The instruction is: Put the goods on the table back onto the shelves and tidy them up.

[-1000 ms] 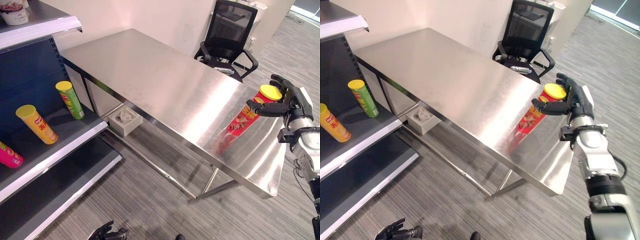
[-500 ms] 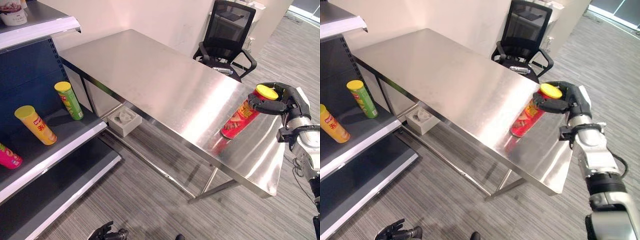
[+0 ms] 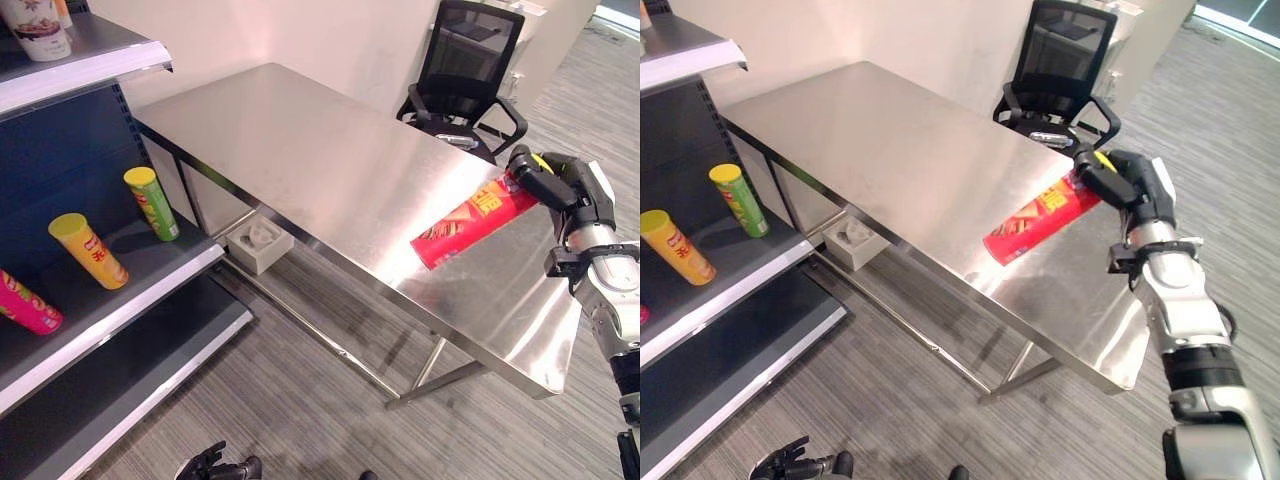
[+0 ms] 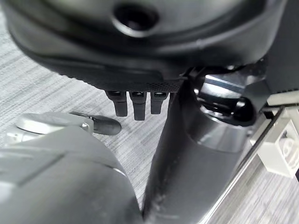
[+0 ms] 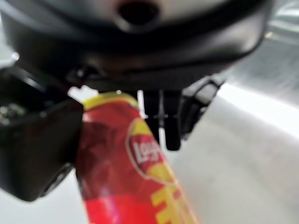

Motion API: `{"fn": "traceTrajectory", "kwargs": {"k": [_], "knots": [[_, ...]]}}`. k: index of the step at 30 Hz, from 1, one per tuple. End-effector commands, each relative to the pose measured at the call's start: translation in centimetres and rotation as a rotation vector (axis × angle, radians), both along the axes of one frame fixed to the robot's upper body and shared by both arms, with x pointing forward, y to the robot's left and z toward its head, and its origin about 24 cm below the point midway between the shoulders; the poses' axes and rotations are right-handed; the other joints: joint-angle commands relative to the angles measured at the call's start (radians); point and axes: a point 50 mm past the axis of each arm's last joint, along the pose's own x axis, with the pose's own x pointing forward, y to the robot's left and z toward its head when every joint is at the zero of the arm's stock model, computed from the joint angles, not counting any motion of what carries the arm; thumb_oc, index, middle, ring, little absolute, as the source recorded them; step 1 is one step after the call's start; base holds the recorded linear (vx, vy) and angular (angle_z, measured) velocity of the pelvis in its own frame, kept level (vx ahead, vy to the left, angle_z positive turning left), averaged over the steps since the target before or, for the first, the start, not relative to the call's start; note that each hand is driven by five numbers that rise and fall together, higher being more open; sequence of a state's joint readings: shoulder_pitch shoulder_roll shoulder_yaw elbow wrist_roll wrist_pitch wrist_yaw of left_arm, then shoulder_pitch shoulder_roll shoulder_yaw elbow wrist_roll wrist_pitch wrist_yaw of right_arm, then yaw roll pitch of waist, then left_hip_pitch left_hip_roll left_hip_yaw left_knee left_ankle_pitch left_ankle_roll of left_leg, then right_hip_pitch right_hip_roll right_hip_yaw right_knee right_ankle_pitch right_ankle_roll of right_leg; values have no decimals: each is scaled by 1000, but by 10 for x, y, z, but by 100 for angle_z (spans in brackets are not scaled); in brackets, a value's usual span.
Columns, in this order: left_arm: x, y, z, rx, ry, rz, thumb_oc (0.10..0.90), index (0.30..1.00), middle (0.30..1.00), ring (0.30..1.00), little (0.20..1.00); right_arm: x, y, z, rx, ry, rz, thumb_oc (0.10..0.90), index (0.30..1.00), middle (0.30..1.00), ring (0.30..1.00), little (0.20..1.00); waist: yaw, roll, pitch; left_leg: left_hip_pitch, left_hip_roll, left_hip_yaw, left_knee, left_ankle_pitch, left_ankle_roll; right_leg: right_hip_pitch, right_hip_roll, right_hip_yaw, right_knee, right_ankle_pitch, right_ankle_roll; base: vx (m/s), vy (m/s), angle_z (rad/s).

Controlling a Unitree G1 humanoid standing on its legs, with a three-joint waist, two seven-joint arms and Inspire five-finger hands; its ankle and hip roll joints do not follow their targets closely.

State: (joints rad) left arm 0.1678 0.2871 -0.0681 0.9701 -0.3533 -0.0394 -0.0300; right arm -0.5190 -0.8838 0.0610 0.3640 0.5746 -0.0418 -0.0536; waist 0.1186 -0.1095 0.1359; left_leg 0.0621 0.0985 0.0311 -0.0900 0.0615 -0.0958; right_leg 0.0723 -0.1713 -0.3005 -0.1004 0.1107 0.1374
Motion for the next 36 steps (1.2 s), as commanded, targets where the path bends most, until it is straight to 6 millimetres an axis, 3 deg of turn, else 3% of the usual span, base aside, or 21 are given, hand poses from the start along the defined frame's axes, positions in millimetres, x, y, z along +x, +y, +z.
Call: {"fn": "traceTrajectory", "kwargs": {"k": [1, 8, 12, 13, 14, 15, 17, 18, 19, 20, 21, 22, 23, 24, 25, 26, 27, 28, 31, 32, 36], "knots": [[4, 8, 3, 41, -4, -53, 800, 900, 900, 900, 900, -17, 14, 104, 47, -512, 67, 400, 300, 300, 300, 300, 36, -28, -58, -4, -33, -24, 3, -36, 18, 73, 39, -48, 13, -104, 8, -32, -89, 19], [17, 11, 8, 55, -52, -46, 800, 900, 900, 900, 900, -35, 67, 152, 18, -768, 288, 400, 300, 300, 300, 300, 111, -7, -34, -79, -3, -141, 8, 48, -39, 76, 86, -126, 13, -150, -36, -99, -140, 52], [19, 11, 8, 57, -63, -20, 800, 900, 900, 900, 900, -53, 79, 171, -54, -868, 340, 400, 300, 300, 300, 300, 157, 35, 5, -174, -1, -185, 17, 133, -78, 71, 92, -227, 13, -165, -50, -169, -114, 122], [19, 9, 7, 53, -64, -18, 800, 900, 900, 900, 900, -55, 78, 173, -65, -874, 333, 400, 300, 300, 300, 300, 150, 34, 10, -178, 6, -144, 30, 113, -78, 75, 89, -226, 13, -182, -47, -411, -48, 266], [13, 8, 5, 52, -54, -17, 800, 900, 900, 900, 900, -58, 80, 162, -108, -850, 346, 400, 300, 300, 300, 300, 132, 30, 18, -151, 56, -2, 224, 8, -51, 48, 38, -279, 13, -142, -52, -402, 65, 251], [8, 10, 4, 53, -39, -10, 800, 900, 900, 900, 900, -61, 80, 153, -119, -831, 356, 400, 300, 300, 300, 300, 112, 32, 0, -74, 88, 20, 251, -24, -55, 49, 12, -318, 13, -122, -51, -437, 161, 108], [9, 10, 4, 55, -40, -23, 800, 900, 900, 900, 900, -63, 80, 145, -111, -815, 369, 400, 300, 300, 300, 300, 93, 42, -23, 5, 91, 15, 254, -46, -67, 44, -7, -352, 13, -101, -42, -162, 203, 143], [14, 7, 5, 53, -52, -43, 800, 900, 900, 900, 900, -65, 81, 142, -129, -806, 371, 400, 300, 300, 300, 300, 63, 58, -42, 69, 70, 26, 197, -93, -60, 36, -30, -381, 16, -66, -24, -142, 355, 129], [17, 1, 4, 47, -49, -88, 800, 900, 900, 900, 900, -67, 78, 140, -142, -798, 354, 400, 300, 300, 300, 300, 41, 76, -58, 73, 32, 38, 95, -135, -28, 32, -54, -395, 21, -35, -8, -147, 410, 111], [19, -1, 5, 46, -53, -109, 800, 900, 900, 900, 900, -67, 80, 138, -132, -800, 365, 400, 300, 300, 300, 300, 40, 80, -64, 77, 11, 33, 59, -130, -15, 30, -69, -408, 23, -18, 2, -224, 595, 135], [24, -5, 7, 43, -78, -170, 800, 900, 900, 900, 900, -65, 87, 131, -160, -778, 371, 400, 300, 300, 300, 300, 39, 94, -64, 92, -60, 6, 3, -138, 28, -2, -135, -422, 69, 21, 33, -285, 631, 61], [17, -4, 7, 49, -67, -186, 800, 900, 900, 900, 900, -61, 97, 128, -173, -769, 390, 400, 300, 300, 300, 300, 40, 95, -50, 103, -100, 4, 3, -152, 52, -31, -188, -405, 122, 45, 55, -367, 665, -22], [15, 0, 8, 65, -61, -207, 800, 900, 900, 900, 900, -59, 106, 126, -199, -757, 411, 400, 300, 300, 300, 300, 37, 99, -32, 100, -118, -7, 3, -146, 71, -55, -208, -337, 174, 29, 60, -294, 392, -32], [15, 5, 10, 82, -62, -214, 800, 900, 900, 900, 900, -59, 108, 123, -218, -749, 414, 400, 300, 300, 300, 300, 20, 95, -20, 96, -125, -24, 3, -135, 82, -71, -172, -237, 232, -13, 44, -301, 242, 40], [13, 11, 11, 94, -62, -195, 800, 900, 900, 900, 900, -59, 113, 124, -247, -756, 420, 400, 300, 300, 300, 300, 26, 87, -12, 86, -136, -8, 3, -115, 91, -90, -160, -192, 266, -31, 20, -262, 148, 109], [7, 16, 11, 100, -44, -165, 800, 900, 900, 900, 900, -59, 117, 121, -260, -748, 440, 400, 300, 300, 300, 300, 43, 87, -16, 64, -140, -13, 9, -93, 104, -70, -98, -154, 332, -115, -9, -228, 106, 89], [2, 17, 9, 104, -24, -157, 800, 900, 900, 900, 900, -61, 120, 123, -300, -758, 440, 400, 300, 300, 300, 300, 52, 83, -21, 44, -142, -24, 15, -78, 107, -64, -53, -134, 347, -154, -23, -120, 15, 63], [-4, 16, 7, 96, -7, -150, 800, 900, 900, 900, 900, -62, 120, 118, -285, -745, 456, 400, 300, 300, 300, 300, 62, 54, -31, 15, -159, -40, 38, -77, 100, -25, 23, -74, 260, -201, -41, -76, -66, -6], [-14, 12, 2, 75, 23, -104, 800, 900, 900, 900, 900, -65, 125, 117, -359, -746, 454, 400, 300, 300, 300, 300, 82, 36, -42, -17, -163, -76, 31, -54, 79, 16, 62, -62, 122, -166, -52, -60, -122, 8], [-19, 5, 0, 51, 34, -98, 800, 900, 900, 900, 900, -69, 132, 114, -428, -748, 453, 400, 300, 300, 300, 300, 87, 45, -44, -39, -154, -97, 18, -29, 66, 31, 79, -81, 45, -131, -49, -116, -123, 46], [-25, -2, -4, 34, 62, -138, 800, 900, 900, 900, 900, -71, 142, 104, -501, -721, 475, 400, 300, 300, 300, 300, 92, 78, -20, -64, -144, -140, 7, 1, 38, 38, 81, -140, 13, -125, -51, -122, -76, 124]]}}
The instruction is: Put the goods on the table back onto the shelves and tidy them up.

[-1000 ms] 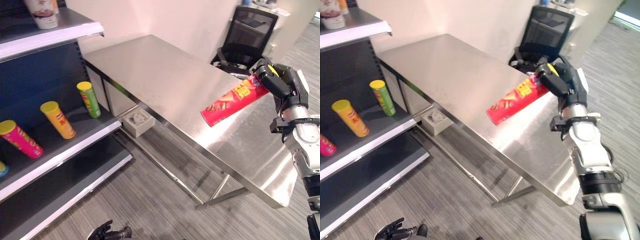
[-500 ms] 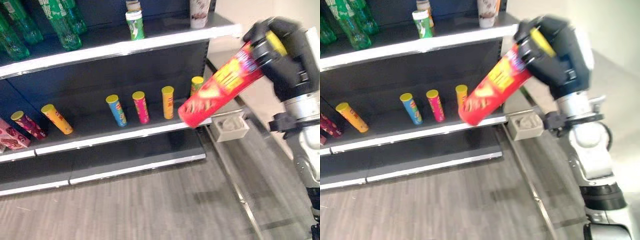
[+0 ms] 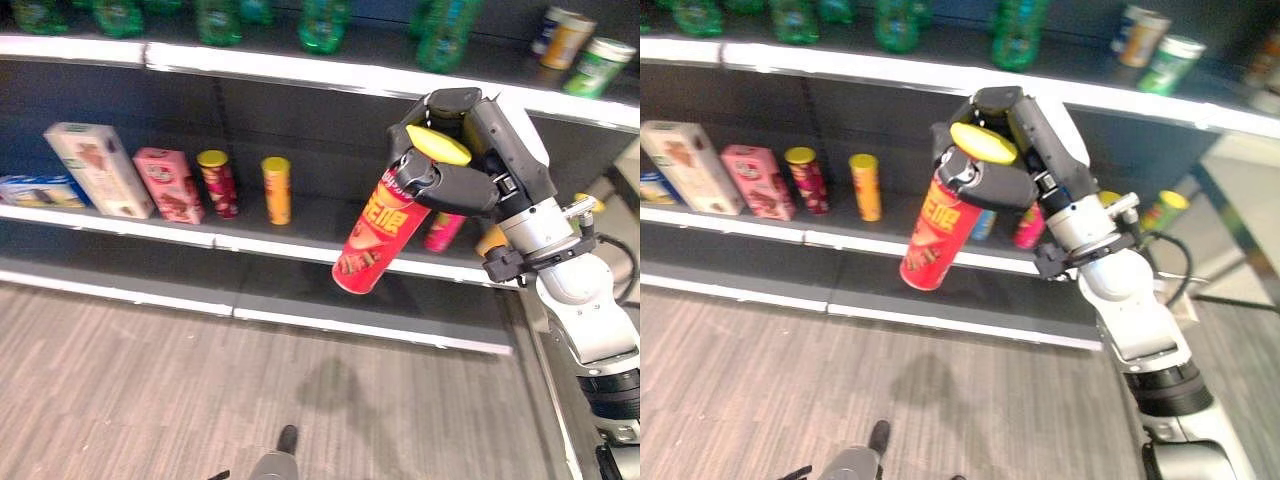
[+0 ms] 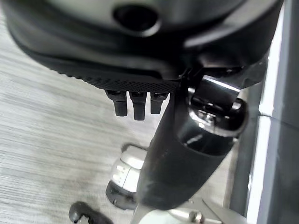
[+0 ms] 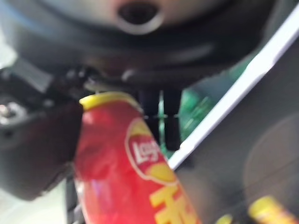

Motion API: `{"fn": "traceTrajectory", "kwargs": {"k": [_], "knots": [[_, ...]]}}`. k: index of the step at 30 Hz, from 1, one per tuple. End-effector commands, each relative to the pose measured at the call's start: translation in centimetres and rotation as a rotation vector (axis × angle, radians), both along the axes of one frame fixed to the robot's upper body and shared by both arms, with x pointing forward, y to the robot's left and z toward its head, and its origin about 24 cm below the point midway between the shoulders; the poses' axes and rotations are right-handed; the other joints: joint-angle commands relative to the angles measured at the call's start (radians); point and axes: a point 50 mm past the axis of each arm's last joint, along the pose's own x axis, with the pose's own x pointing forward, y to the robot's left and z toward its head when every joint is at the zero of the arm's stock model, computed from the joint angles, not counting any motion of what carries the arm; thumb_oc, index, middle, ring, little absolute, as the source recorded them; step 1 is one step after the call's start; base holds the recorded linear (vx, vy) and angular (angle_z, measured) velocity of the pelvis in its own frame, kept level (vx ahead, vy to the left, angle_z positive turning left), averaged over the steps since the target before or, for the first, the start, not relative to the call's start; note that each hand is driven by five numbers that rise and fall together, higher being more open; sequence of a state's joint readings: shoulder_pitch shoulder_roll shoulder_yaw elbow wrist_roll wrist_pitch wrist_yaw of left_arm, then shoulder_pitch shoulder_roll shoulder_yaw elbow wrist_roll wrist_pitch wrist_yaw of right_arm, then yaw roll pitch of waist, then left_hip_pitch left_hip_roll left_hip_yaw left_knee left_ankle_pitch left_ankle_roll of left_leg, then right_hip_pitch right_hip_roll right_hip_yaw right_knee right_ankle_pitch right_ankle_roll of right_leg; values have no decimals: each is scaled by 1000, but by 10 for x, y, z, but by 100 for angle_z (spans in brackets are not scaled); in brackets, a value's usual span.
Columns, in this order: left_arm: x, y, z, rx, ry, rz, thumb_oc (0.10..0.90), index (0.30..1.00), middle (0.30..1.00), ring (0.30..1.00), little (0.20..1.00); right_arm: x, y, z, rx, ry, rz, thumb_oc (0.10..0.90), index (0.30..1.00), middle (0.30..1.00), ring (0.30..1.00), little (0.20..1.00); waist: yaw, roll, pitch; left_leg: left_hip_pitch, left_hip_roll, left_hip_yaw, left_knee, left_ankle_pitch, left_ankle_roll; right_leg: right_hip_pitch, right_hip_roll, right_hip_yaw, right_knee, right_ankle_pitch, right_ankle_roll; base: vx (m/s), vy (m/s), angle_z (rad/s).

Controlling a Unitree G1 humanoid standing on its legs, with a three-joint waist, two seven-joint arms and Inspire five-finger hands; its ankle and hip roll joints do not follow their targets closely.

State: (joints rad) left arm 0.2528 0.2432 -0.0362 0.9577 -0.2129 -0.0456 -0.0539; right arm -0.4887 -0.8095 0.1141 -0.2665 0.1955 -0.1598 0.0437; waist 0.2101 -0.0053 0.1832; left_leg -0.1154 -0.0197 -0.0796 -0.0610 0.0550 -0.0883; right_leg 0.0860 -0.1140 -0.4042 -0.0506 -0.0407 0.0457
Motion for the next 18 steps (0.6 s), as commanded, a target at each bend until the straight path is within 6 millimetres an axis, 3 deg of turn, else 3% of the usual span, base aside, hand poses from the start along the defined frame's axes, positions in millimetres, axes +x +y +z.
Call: {"fn": "traceTrajectory", "kwargs": {"k": [1, 5, 9, 10, 11, 12, 15, 18], "knots": [[6, 10, 3, 36, -14, -64, 800, 900, 900, 900, 900, -18, 9, 41, 22, -237, 54, 400, 300, 300, 300, 300, -2, -21, -68, 105, -26, -36, -24, 16, 30, 17, 20, -45, -37, 30, 42, -134, -87, 99], [0, 12, 0, 56, 27, -62, 800, 900, 900, 900, 900, -12, 13, 29, -45, -194, 30, 400, 300, 300, 300, 300, 0, 7, -56, 100, -23, -57, -20, 22, 20, 31, 16, -77, -37, 21, 37, -36, -66, 40], [-1, 11, -1, 65, 42, -87, 800, 900, 900, 900, 900, -2, 7, 19, -79, -175, -56, 400, 300, 300, 300, 300, -3, 18, -52, 106, -25, -83, -16, 19, 24, 42, 16, -89, -37, 14, 30, 31, -57, -14], [6, 15, 1, 80, 26, -97, 800, 900, 900, 900, 900, -1, 6, 19, -77, -193, -77, 400, 300, 300, 300, 300, -6, 16, -39, 90, -26, -80, 24, 8, 23, 45, 18, -89, -37, 8, 21, -20, -130, 20], [17, 19, 4, 97, -11, -98, 800, 900, 900, 900, 900, 1, 7, 21, -70, -223, -97, 400, 300, 300, 300, 300, 1, 9, 10, 6, -37, -74, 186, -34, 5, 46, 18, -84, -33, 3, 6, -59, -108, 26], [23, 18, 6, 99, -27, -103, 800, 900, 900, 900, 900, 3, 6, 21, -66, -229, -112, 400, 300, 300, 300, 300, 9, 10, 22, -19, -32, -78, 196, -25, -6, 50, 24, -85, -34, -3, 3, -59, -64, 31], [23, 16, 5, 99, -27, -116, 800, 900, 900, 900, 900, 9, 5, 19, -100, -236, -167, 400, 300, 300, 300, 300, 28, 7, 18, -95, -18, -99, 79, 46, -11, 50, 34, -82, -37, -14, 14, 123, 46, 16], [23, 18, 6, 110, -26, -118, 800, 900, 900, 900, 900, 12, 6, 18, -115, -250, -191, 400, 300, 300, 300, 300, 39, 3, 26, -125, -7, -79, 22, 72, -27, 59, 43, -58, -37, -33, 15, 188, 33, -9]]}}
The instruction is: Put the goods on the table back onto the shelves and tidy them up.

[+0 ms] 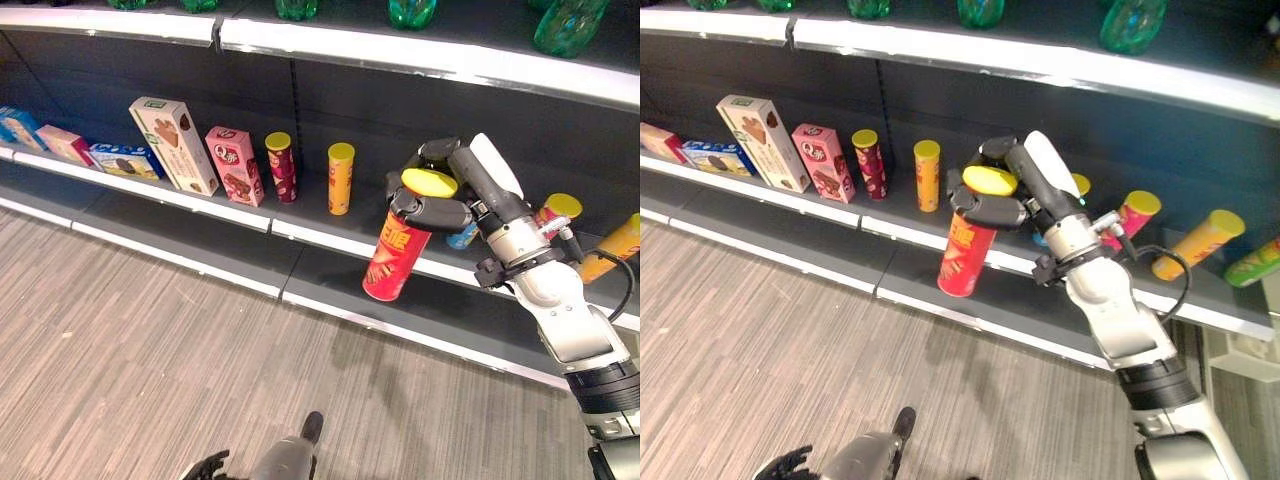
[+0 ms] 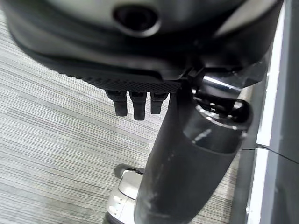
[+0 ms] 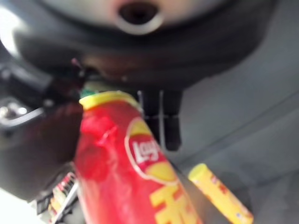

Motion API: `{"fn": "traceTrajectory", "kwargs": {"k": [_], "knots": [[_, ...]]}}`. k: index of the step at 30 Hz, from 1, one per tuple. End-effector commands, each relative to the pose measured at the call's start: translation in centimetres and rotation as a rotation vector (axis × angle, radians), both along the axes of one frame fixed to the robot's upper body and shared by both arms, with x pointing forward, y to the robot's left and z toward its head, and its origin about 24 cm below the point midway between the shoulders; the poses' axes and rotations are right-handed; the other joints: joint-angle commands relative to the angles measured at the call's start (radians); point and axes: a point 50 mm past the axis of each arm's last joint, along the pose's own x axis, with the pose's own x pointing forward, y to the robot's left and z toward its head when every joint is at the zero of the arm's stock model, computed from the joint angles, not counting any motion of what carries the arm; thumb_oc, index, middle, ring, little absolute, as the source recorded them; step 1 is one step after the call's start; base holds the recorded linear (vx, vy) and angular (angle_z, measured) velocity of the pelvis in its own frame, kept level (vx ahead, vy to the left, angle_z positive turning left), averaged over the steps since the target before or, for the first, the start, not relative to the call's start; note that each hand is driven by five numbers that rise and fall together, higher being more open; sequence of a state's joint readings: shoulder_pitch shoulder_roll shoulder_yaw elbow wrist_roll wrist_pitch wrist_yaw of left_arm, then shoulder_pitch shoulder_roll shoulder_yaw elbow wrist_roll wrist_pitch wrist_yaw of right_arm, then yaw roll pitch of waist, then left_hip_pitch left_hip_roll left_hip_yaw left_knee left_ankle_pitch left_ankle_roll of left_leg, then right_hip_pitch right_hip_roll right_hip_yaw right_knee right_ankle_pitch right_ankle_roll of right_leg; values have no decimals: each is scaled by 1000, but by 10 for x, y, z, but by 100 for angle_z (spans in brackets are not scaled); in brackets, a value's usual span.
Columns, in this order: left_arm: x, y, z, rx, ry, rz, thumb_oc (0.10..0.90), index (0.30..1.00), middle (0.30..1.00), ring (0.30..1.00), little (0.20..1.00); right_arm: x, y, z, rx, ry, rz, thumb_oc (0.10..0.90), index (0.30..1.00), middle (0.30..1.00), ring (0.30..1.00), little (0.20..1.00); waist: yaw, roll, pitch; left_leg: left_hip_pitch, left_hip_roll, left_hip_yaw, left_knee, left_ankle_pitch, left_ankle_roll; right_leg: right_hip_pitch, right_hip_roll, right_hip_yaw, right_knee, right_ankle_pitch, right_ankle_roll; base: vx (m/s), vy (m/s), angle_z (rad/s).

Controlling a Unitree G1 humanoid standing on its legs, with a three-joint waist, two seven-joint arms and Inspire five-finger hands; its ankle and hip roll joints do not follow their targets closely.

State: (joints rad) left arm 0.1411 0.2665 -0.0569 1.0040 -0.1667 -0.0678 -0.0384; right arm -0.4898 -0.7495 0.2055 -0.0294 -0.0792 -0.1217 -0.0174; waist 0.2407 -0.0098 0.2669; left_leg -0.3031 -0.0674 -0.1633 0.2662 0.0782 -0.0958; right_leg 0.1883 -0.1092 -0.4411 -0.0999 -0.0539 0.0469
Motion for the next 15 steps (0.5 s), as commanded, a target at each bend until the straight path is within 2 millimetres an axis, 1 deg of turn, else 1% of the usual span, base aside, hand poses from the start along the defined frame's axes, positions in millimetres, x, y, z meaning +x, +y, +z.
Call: {"fn": "traceTrajectory", "kwargs": {"k": [1, 2, 3, 4, 5, 6, 8, 10, 11, 13, 15], "knots": [[-15, 16, 2, 68, 37, -23, 800, 900, 900, 900, 900, -24, 19, 70, -9, -379, 89, 400, 300, 300, 300, 300, 11, 10, -65, 87, 52, 21, -328, 60, -14, -36, 49, -6, 14, -27, 14, 292, 83, -35], [-17, 16, 1, 79, 45, -32, 800, 900, 900, 900, 900, -23, 20, 64, -8, -363, 81, 400, 300, 300, 300, 300, 19, 8, -84, 103, 52, 23, -338, 93, -8, -18, 54, -4, 15, -41, 13, 330, 103, -32], [-17, 17, 2, 87, 49, -41, 800, 900, 900, 900, 900, -23, 22, 63, -11, -364, 81, 400, 300, 300, 300, 300, 23, 2, -90, 110, 49, 27, -339, 92, -3, -13, 49, -5, 25, -50, 12, 241, 84, -43], [-18, 18, 2, 88, 50, -41, 800, 900, 900, 900, 900, -23, 22, 63, -11, -365, 81, 400, 300, 300, 300, 300, 24, 1, -90, 111, 49, 28, -339, 92, -2, -13, 48, -4, 27, -51, 12, 231, 114, -51], [-16, 20, 3, 104, 46, -58, 800, 900, 900, 900, 900, -22, 27, 62, -17, -369, 89, 400, 300, 300, 300, 300, 28, -4, -97, 130, 41, 40, -338, 85, 16, -18, 31, -1, 68, -62, 18, 157, 83, -43], [-17, 21, 3, 105, 47, -56, 800, 900, 900, 900, 900, -21, 28, 62, -16, -369, 90, 400, 300, 300, 300, 300, 32, -8, -95, 134, 40, 47, -337, 80, 17, -20, 25, 7, 79, -70, 19, 205, 130, -30], [-13, 24, 6, 119, 32, -59, 800, 900, 900, 900, 900, -21, 35, 63, -10, -380, 112, 400, 300, 300, 300, 300, 28, -6, -91, 144, 36, 56, -337, 75, 32, -45, 12, 21, 109, -65, 22, 102, 101, -20], [-7, 28, 9, 131, -3, -40, 800, 900, 900, 900, 900, -18, 43, 68, -21, -403, 116, 400, 300, 300, 300, 300, 35, -12, -87, 150, 26, 72, -337, 58, 51, -67, -6, 39, 111, -63, 37, 90, 102, -26], [-7, 28, 9, 131, -4, -38, 800, 900, 900, 900, 900, -18, 43, 68, -21, -403, 117, 400, 300, 300, 300, 300, 36, -13, -87, 149, 27, 74, -337, 57, 52, -69, -6, 41, 112, -63, 37, 67, 71, -40], [-4, 29, 10, 135, -11, -22, 800, 900, 900, 900, 900, -16, 48, 71, -16, -421, 114, 400, 300, 300, 300, 300, 38, -15, -80, 150, 23, 81, -336, 47, 64, -83, -14, 50, 114, -57, 45, 45, 49, -22], [-5, 31, 9, 146, 3, -7, 800, 900, 900, 900, 900, -14, 50, 73, -9, -430, 110, 400, 300, 300, 300, 300, 39, -22, -75, 148, 21, 86, -333, 41, 70, -91, -17, 55, 116, -56, 49, 41, 15, -21]]}}
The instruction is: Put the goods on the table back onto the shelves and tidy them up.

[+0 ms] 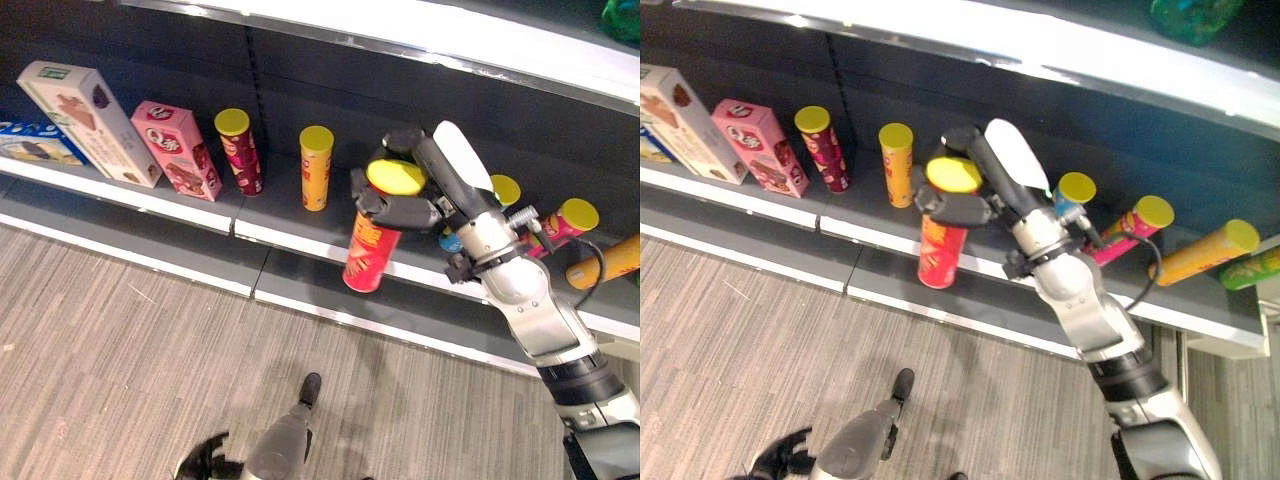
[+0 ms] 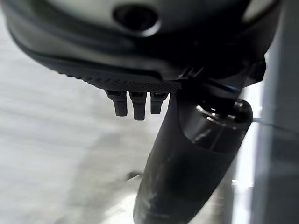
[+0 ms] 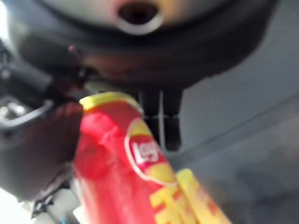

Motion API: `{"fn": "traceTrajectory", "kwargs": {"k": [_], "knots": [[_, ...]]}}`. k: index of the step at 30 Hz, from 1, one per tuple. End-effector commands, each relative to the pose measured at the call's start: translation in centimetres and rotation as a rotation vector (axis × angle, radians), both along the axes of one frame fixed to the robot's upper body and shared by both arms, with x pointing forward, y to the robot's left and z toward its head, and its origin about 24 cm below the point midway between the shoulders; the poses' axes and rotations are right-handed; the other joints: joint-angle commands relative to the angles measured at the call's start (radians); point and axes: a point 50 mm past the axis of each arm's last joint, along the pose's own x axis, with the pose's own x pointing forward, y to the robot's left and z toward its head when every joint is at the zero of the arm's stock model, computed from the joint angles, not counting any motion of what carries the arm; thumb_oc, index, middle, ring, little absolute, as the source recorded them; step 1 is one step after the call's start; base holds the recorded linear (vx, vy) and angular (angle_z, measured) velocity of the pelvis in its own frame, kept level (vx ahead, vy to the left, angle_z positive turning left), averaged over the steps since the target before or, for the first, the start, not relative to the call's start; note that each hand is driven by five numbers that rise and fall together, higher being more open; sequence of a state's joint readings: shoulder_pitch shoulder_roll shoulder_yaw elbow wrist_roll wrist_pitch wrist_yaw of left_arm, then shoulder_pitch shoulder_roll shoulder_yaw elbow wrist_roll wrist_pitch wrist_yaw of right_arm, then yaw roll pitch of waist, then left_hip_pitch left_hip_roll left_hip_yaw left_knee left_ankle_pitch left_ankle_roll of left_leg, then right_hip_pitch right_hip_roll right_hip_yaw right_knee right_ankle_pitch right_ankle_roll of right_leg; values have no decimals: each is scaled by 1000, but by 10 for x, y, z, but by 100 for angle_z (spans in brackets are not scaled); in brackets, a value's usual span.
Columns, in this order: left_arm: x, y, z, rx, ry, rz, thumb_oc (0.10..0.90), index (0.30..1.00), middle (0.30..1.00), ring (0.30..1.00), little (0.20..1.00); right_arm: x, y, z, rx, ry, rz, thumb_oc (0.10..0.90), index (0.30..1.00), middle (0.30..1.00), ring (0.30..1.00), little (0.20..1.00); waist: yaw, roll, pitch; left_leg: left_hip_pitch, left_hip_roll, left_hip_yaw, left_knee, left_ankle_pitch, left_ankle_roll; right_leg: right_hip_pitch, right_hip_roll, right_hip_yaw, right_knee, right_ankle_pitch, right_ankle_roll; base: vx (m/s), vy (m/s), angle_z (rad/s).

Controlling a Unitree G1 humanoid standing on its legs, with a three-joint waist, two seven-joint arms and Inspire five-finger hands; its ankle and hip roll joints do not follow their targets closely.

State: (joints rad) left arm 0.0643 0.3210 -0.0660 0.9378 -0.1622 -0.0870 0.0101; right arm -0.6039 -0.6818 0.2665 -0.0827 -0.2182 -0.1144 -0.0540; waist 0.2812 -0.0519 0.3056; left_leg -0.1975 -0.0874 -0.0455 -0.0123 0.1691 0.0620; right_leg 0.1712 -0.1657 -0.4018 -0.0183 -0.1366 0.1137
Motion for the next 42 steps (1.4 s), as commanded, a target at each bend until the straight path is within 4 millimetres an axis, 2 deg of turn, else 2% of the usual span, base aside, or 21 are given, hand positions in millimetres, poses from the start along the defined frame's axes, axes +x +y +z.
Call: {"fn": "traceTrajectory", "kwargs": {"k": [1, 11, 16, 17, 18, 25, 26, 27, 28, 30, 37, 42], "knots": [[-49, 15, -13, 52, 151, 43, 800, 900, 900, 900, 900, -14, 14, 49, 49, -271, 59, 400, 300, 300, 300, 300, -1, 18, -109, 39, 40, -31, -50, -54, -85, -80, 37, 17, 38, 28, -16, 0, 0, 0], [-40, 18, -11, 86, 138, 37, 800, 900, 900, 900, 900, -9, 16, 43, 44, -303, 6, 400, 300, 300, 300, 300, 12, 31, -63, -5, 36, -68, -23, -55, -77, -126, 31, -18, 69, 17, -16, -26, -17, 7], [-35, 19, -10, 102, 128, 28, 800, 900, 900, 900, 900, 2, 18, 36, -7, -314, -62, 400, 300, 300, 300, 300, 24, 39, -42, -12, 34, -95, -15, -57, -79, -132, 30, -40, 88, 1, -17, -17, -26, 10], [-32, 19, -9, 105, 118, 27, 800, 900, 900, 900, 900, 5, 17, 36, -14, -325, -85, 400, 300, 300, 300, 300, 28, 43, -38, -17, 33, -100, -12, -56, -80, -135, 29, -44, 91, -1, -17, -104, -17, 28], [-19, 18, -4, 113, 73, 10, 800, 900, 900, 900, 900, 20, 11, 35, -22, -346, -190, 400, 300, 300, 300, 300, 45, 66, -14, -44, 29, -121, -2, -50, -83, -161, 21, -65, 116, -8, -17, -117, -5, 27], [-4, 18, 2, 137, 28, -27, 800, 900, 900, 900, 900, 33, 0, 38, -47, -372, -302, 400, 300, 300, 300, 300, 57, 105, 7, -78, 17, -140, 14, -46, -80, -212, -8, -84, 181, -20, -13, -34, 13, 17], [-1, 18, 3, 139, 18, -32, 800, 900, 900, 900, 900, 35, -2, 39, -49, -381, -323, 400, 300, 300, 300, 300, 59, 113, 11, -84, 14, -142, 17, -46, -79, -219, -13, -87, 192, -23, -13, -25, 57, 12], [3, 17, 4, 139, 0, -39, 800, 900, 900, 900, 900, 39, -11, 41, -42, -399, -378, 400, 300, 300, 300, 300, 63, 135, 18, -93, 7, -148, 23, -45, -79, -232, -24, -93, 209, -28, -11, -16, 50, 14], [3, 17, 4, 138, 0, -40, 800, 900, 900, 900, 900, 39, -11, 41, -42, -399, -378, 400, 300, 300, 300, 300, 63, 135, 18, -94, 6, -148, 23, -45, -79, -232, -24, -93, 209, -28, -11, -15, 47, 15], [7, 15, 5, 136, -14, -45, 800, 900, 900, 900, 900, 40, -18, 45, -52, -436, -429, 400, 300, 300, 300, 300, 67, 152, 20, -100, -1, -152, 25, -43, -80, -238, -33, -98, 215, -29, -7, 0, 31, 11], [12, 10, 5, 129, -25, -53, 800, 900, 900, 900, 900, 35, -28, 56, -60, -522, -496, 400, 300, 300, 300, 300, 64, 171, 24, -106, -11, -165, 23, -43, -79, -244, -47, -105, 220, -25, 1, 6, 9, 2], [13, 6, 4, 122, -28, -58, 800, 900, 900, 900, 900, 32, -37, 61, -50, -561, -544, 400, 300, 300, 300, 300, 60, 176, 26, -107, -17, -171, 22, -42, -80, -242, -53, -112, 219, -24, 2, 0, 0, 0]]}}
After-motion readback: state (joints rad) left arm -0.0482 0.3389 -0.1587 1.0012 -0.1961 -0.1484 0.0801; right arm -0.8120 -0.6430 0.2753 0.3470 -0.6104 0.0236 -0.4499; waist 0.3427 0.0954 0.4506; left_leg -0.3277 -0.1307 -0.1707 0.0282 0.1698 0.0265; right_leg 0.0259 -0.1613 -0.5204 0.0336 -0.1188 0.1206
